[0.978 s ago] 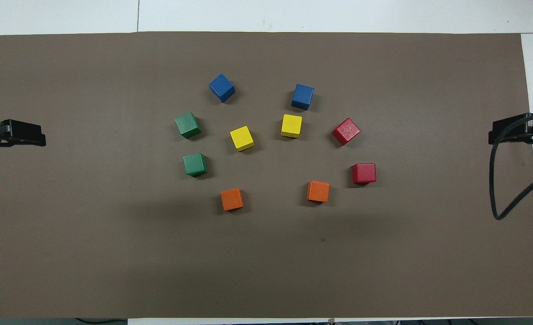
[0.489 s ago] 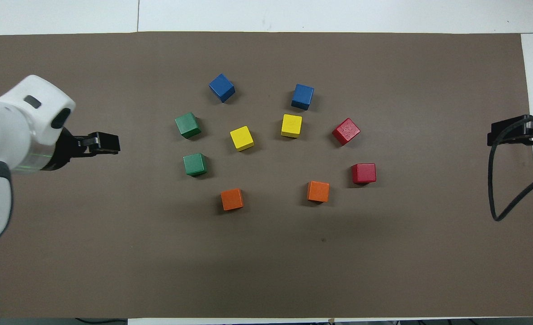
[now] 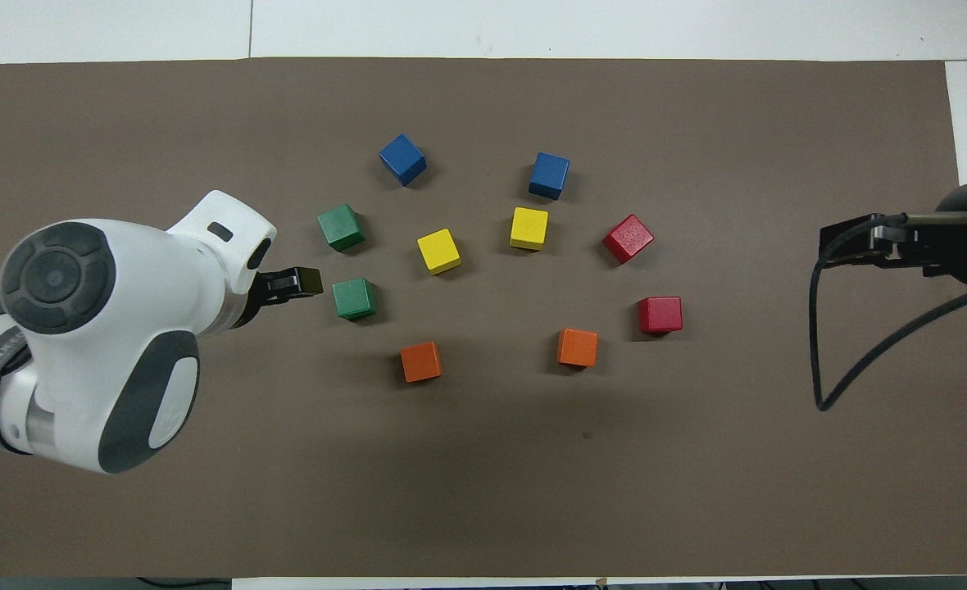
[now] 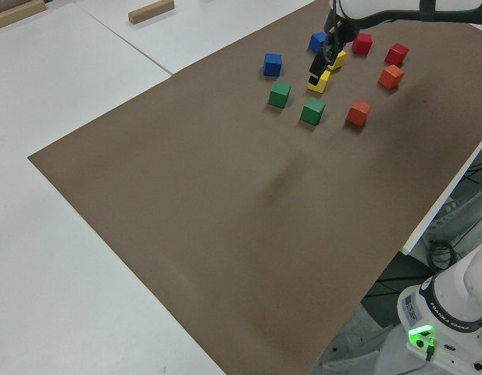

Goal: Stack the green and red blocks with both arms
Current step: 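Reach the left gripper to a green cube while the right gripper reaches a red cube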

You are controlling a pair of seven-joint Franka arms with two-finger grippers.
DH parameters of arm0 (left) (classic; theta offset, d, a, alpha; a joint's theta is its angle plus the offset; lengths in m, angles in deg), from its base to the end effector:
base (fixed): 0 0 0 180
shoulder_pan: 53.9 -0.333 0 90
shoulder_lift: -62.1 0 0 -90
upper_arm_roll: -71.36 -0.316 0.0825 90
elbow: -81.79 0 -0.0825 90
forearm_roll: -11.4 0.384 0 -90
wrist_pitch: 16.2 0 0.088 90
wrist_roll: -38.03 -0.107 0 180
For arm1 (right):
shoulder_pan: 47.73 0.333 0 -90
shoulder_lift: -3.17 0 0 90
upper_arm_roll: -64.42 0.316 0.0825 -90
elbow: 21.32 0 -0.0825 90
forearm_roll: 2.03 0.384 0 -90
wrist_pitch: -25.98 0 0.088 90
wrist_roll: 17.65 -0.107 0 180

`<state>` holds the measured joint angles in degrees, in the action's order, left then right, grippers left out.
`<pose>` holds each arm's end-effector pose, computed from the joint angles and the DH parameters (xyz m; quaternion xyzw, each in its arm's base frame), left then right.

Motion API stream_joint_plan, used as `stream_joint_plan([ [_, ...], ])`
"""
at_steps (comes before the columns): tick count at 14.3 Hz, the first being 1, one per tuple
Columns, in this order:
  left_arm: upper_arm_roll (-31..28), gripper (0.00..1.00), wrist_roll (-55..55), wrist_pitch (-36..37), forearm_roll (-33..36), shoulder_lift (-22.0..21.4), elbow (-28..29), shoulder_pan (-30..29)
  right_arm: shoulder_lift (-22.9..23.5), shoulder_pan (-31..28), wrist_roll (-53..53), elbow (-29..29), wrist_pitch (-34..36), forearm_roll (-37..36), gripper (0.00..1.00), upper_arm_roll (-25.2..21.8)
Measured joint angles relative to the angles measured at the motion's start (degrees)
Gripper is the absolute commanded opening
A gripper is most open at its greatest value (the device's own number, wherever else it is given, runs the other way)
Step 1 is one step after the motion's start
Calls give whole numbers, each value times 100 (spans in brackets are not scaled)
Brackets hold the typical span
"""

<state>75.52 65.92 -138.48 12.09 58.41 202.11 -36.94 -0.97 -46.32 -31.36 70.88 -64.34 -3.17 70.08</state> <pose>0.5041 -0.1947 0.4574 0.9972 0.0560 0.0479 0.0135 0.5287 0.0655 0.6460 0.9980 -0.0581 0.0217 0.0098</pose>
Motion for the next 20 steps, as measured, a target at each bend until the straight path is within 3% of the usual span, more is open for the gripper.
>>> stream_joint_plan([
  [5, 0, 100, 247, -736, 0, 734, 22, 155, 56, 625, -622, 832, -1280, 0, 100, 11],
  [9, -2, 100, 371, -988, 0, 1080, 20, 191, 392, 780, -691, 1406, -2246, 0, 100, 13],
  [13, 0, 100, 403, -1127, 0, 1363, 0, 436, 872, 808, -1126, 1617, -2708, 1, 100, 8],
  [18, -6, 100, 404, -1197, 2, 1677, -11, 659, 892, 796, -1191, 2429, -3217, 0, 100, -14],
  [20, -1, 91, 404, -1197, 2, 1721, -11, 702, 860, 796, -1176, 2766, -3511, 0, 100, -14],
])
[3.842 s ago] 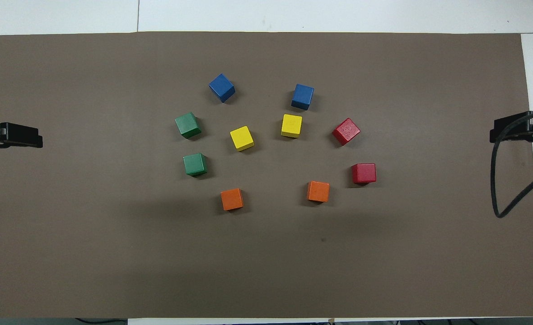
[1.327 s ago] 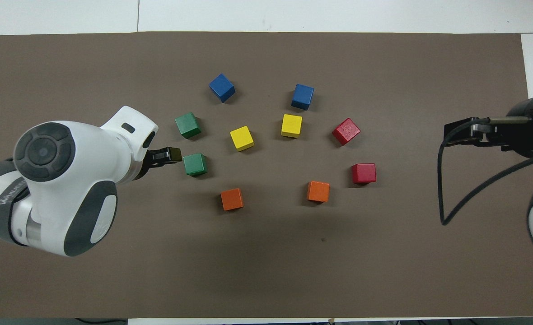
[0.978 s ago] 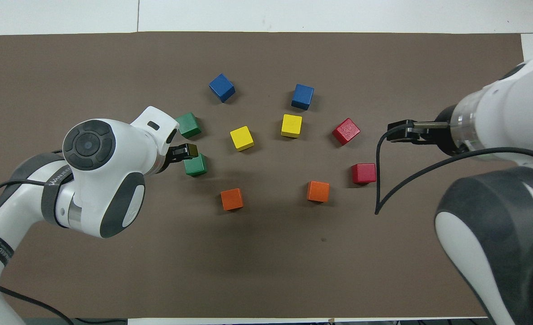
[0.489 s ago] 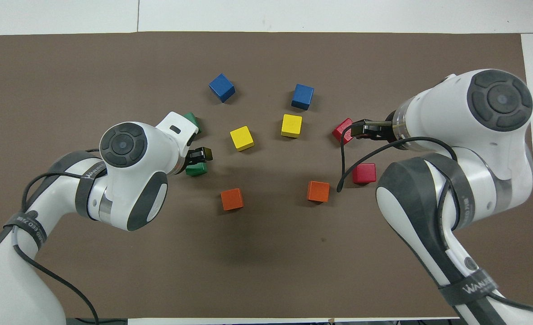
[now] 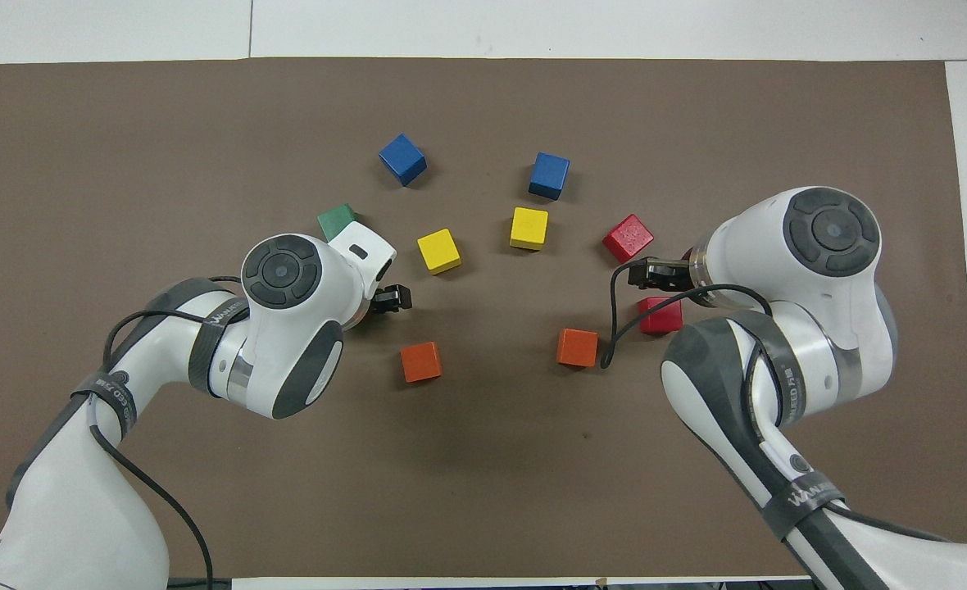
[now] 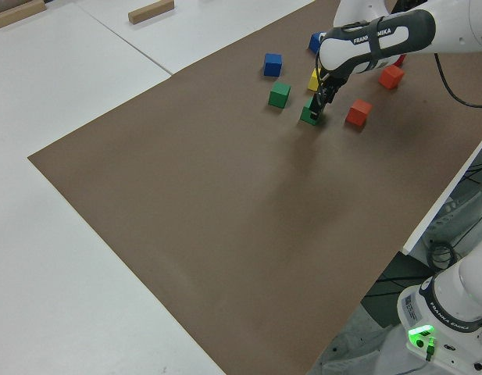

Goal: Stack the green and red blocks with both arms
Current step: 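Reach the left gripper to a green cube while the right gripper reaches a red cube, then grasp the green cube with the left gripper while the right gripper grasps the red cube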

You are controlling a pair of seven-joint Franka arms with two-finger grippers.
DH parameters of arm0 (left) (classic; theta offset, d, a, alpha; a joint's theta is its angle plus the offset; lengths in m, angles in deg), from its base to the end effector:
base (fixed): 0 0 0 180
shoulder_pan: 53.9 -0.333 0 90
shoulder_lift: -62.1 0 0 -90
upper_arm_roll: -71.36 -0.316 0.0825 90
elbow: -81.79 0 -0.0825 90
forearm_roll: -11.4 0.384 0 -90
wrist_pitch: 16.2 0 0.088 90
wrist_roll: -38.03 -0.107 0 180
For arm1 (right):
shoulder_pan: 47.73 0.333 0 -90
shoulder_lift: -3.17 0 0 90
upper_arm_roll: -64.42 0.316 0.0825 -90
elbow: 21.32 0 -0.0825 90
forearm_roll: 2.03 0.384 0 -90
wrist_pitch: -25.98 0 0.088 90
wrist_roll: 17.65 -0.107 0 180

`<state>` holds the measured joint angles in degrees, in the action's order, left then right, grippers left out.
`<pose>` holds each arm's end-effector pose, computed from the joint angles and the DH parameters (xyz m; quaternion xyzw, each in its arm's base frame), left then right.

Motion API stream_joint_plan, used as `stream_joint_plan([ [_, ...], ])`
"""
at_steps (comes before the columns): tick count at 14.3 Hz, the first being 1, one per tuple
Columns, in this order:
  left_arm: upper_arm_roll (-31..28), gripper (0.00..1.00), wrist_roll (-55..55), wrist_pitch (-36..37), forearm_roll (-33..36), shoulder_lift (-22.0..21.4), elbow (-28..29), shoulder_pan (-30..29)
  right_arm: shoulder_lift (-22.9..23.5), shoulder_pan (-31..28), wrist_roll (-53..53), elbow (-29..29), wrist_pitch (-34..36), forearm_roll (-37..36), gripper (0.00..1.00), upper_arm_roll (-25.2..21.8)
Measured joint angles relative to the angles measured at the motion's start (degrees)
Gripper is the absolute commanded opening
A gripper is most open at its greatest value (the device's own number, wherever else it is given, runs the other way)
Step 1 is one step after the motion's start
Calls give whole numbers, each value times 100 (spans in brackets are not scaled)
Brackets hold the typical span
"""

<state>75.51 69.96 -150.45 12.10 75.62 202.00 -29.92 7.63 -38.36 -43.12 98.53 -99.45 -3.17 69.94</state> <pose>0.5098 -0.2715 0.3093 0.9995 0.0300 0.0022 0.0060 0.5421 0.1428 0.3883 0.9962 -0.0867 0.0109 0.0007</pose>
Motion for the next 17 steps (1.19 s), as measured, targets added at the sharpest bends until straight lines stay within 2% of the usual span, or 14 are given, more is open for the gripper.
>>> stream_joint_plan([
  [5, -28, 79, -1, 0, 1, 22, 1, 2, -29, -7, 79, 512, -570, -1, 100, -5],
  [6, -44, 71, -1, -5, 1, 22, 1, 2, -29, -9, 142, 626, -755, -1, 100, -6],
  [7, -57, 50, -3, -18, 1, 22, 1, 1, -29, -19, 203, 731, -917, -1, 100, -7],
  [8, -64, 17, -3, -32, 1, 23, 1, 1, -29, -40, 238, 826, -1047, -1, 100, -8],
  [9, -67, 0, -6, -39, 3, 30, 1, 1, -29, -61, 250, 893, -1120, -1, 100, -8],
  [14, -100, 0, -314, -95, 11, 36, -1, -51, 56, -74, 271, 1077, -1634, -1, 100, -8],
  [17, -140, 0, -516, -38, 14, 4, -139, -318, 132, -54, 272, 1115, -1693, -1, 100, 0],
])
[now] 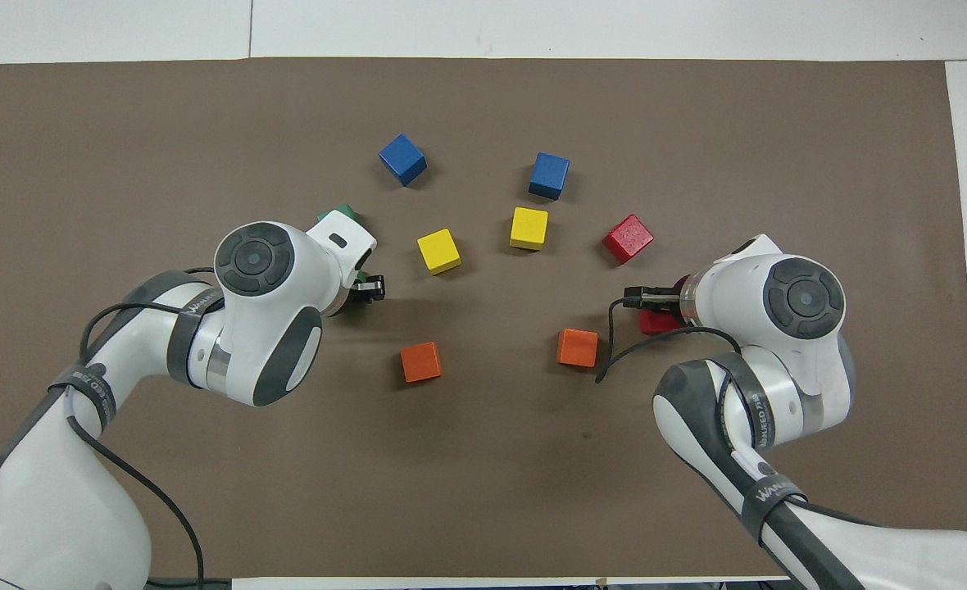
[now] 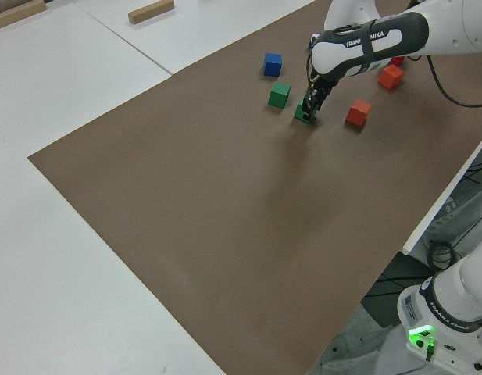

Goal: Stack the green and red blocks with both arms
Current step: 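Grasp the green cube with the left gripper while the right gripper grasps the red cube, then carry the green cube with the left gripper while the right gripper carries the red cube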

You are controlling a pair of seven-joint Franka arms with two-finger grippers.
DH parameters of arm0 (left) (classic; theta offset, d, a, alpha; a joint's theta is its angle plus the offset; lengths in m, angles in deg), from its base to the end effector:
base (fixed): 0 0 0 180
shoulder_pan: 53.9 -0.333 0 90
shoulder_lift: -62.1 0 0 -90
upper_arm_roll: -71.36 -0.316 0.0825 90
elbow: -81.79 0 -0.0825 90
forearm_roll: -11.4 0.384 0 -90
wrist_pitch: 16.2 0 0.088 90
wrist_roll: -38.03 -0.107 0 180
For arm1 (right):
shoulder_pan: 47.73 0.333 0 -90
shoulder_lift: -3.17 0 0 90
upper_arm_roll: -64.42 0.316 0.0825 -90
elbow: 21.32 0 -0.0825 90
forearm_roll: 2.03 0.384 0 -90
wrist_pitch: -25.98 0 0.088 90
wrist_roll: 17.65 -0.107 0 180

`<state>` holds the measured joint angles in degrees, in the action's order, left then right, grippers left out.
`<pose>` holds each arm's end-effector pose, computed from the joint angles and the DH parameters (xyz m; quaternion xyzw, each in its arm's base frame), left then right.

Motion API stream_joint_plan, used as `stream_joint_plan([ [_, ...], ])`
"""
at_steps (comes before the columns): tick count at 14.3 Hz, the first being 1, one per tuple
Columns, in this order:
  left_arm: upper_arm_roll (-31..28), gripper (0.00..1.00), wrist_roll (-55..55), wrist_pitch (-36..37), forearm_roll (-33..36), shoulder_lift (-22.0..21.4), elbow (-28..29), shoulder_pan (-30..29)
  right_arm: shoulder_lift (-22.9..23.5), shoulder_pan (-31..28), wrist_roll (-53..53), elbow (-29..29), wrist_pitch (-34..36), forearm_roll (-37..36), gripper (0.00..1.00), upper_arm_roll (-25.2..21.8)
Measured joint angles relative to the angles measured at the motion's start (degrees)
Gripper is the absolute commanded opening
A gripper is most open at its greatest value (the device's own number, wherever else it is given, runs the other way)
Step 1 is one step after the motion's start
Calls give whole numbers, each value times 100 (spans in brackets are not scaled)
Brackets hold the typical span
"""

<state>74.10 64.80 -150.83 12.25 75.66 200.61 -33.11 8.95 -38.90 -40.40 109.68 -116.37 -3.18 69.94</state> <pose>0.5373 -0.2331 0.3196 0.9995 0.0239 0.0178 0.0086 0.5183 0.1326 0.3180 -0.9966 0.0660 -0.0469 0.0139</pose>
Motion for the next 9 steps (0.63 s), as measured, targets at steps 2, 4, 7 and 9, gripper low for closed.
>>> stream_joint_plan([
  [2, -8, 0, -400, 335, 0, -174, -142, -403, 61, 3, 5, 74, -171, 0, 92, 3],
  [4, -17, 0, -860, 688, 0, -477, -184, -915, 100, 3, 55, 208, -394, -1, 77, 3],
  [7, -36, 0, -1687, 1103, 0, -810, -149, -1676, 100, 4, 83, 329, -446, -1, 20, 4],
  [9, -47, 0, -2349, 1155, 0, -853, -46, -2215, 91, -11, 159, 264, -358, -4, 0, 1],
])
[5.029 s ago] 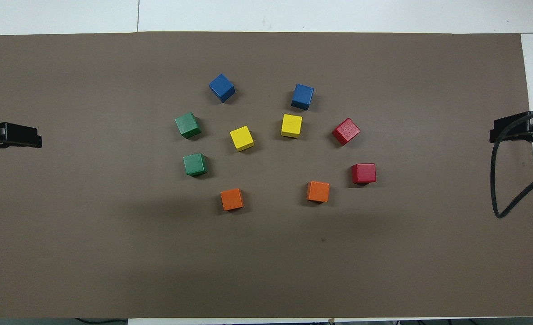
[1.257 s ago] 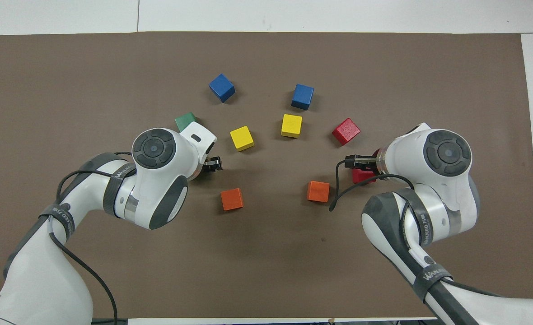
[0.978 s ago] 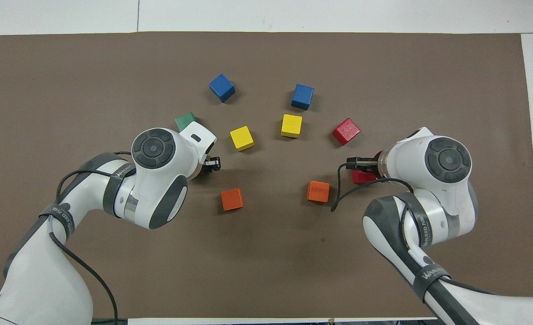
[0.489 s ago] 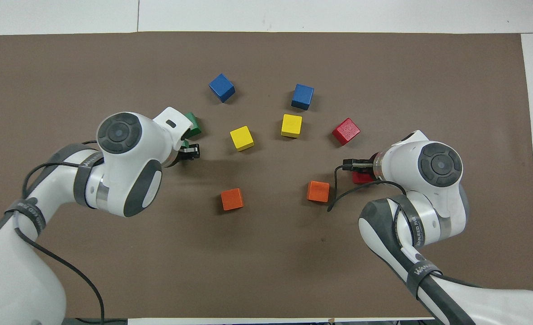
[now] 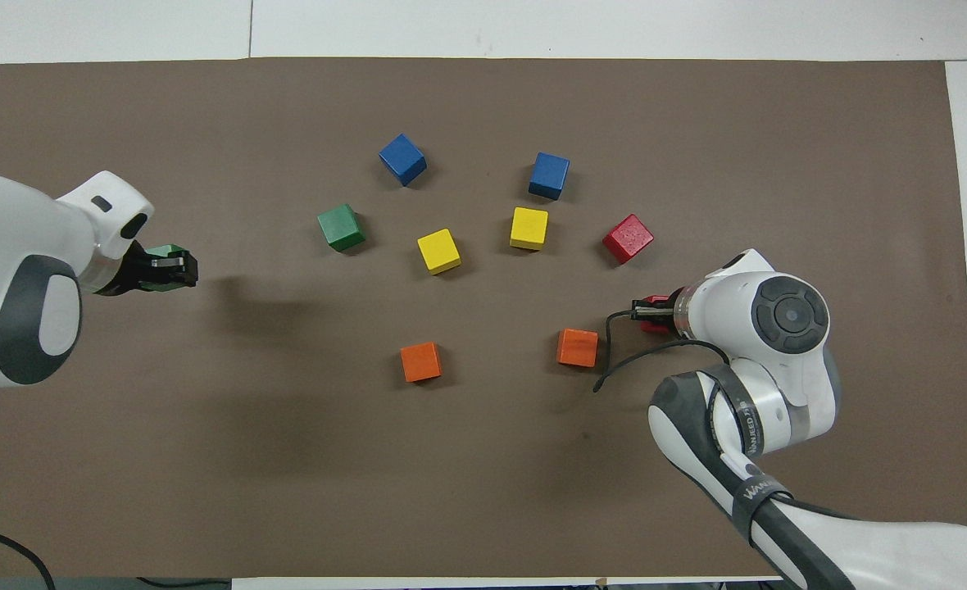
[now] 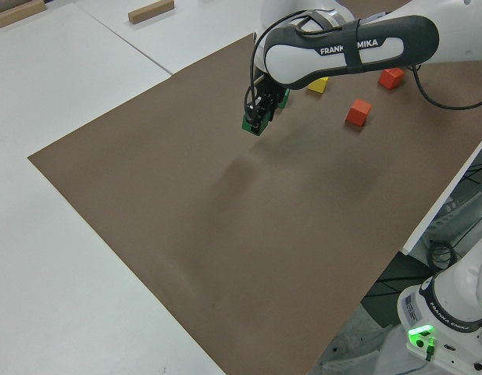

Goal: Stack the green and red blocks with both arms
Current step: 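Carry the green cube with the left gripper while the right gripper carries the red cube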

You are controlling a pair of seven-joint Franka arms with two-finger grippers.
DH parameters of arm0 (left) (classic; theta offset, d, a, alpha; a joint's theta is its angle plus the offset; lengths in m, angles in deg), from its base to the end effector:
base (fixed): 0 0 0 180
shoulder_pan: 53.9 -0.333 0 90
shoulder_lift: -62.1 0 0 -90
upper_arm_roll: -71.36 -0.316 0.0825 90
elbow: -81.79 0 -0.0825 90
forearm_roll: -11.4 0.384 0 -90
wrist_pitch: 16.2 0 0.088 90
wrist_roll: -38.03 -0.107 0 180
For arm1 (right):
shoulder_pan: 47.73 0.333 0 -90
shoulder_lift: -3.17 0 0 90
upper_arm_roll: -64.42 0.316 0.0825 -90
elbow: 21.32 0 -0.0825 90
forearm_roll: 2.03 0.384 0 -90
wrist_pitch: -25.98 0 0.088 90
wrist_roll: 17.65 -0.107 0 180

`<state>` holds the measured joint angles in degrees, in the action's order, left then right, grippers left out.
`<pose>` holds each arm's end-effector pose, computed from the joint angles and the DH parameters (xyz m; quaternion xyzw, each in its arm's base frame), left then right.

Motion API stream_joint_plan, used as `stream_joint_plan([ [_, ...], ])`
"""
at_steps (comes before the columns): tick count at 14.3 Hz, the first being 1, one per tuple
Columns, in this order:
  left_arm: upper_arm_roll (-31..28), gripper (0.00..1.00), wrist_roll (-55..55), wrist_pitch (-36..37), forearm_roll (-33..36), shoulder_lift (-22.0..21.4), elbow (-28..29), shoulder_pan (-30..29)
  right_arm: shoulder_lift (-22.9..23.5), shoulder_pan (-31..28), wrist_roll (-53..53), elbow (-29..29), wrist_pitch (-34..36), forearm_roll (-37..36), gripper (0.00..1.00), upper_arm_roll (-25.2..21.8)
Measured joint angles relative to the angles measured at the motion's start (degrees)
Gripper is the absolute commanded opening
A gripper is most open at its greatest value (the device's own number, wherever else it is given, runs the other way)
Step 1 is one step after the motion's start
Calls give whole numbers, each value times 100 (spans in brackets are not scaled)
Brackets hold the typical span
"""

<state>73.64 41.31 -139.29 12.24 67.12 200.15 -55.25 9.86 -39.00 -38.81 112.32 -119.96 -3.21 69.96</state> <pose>0.5633 -0.0082 0.3908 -0.9999 -0.0166 0.0023 0.0045 0.5091 0.1298 0.2967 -0.9974 0.0524 -0.0471 0.0144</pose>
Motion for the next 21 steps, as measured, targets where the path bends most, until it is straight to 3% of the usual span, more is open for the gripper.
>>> stream_joint_plan([
  [4, -11, 0, -1286, -53, 0, 3, 131, -931, -4, -566, 1269, -1192, 1304, 2, 0, -33],
  [6, -7, 0, -1409, -332, 0, 20, 269, -1086, 58, -1013, 1959, -1549, 1391, 2, 4, -47],
  [14, 1, 0, -1718, -1147, 0, 429, 564, -1299, 725, -1864, 3078, -1639, 709, 2, 9, -74],
  [20, 13, 0, -1757, -1347, 0, 620, 561, -1308, 1040, -1945, 3169, -1625, 565, 3, 14, -62],
  [21, 14, 40, -1844, -1354, 0, 620, 561, -1308, 1043, -1945, 3169, -1601, 534, 3, 21, -61],
])
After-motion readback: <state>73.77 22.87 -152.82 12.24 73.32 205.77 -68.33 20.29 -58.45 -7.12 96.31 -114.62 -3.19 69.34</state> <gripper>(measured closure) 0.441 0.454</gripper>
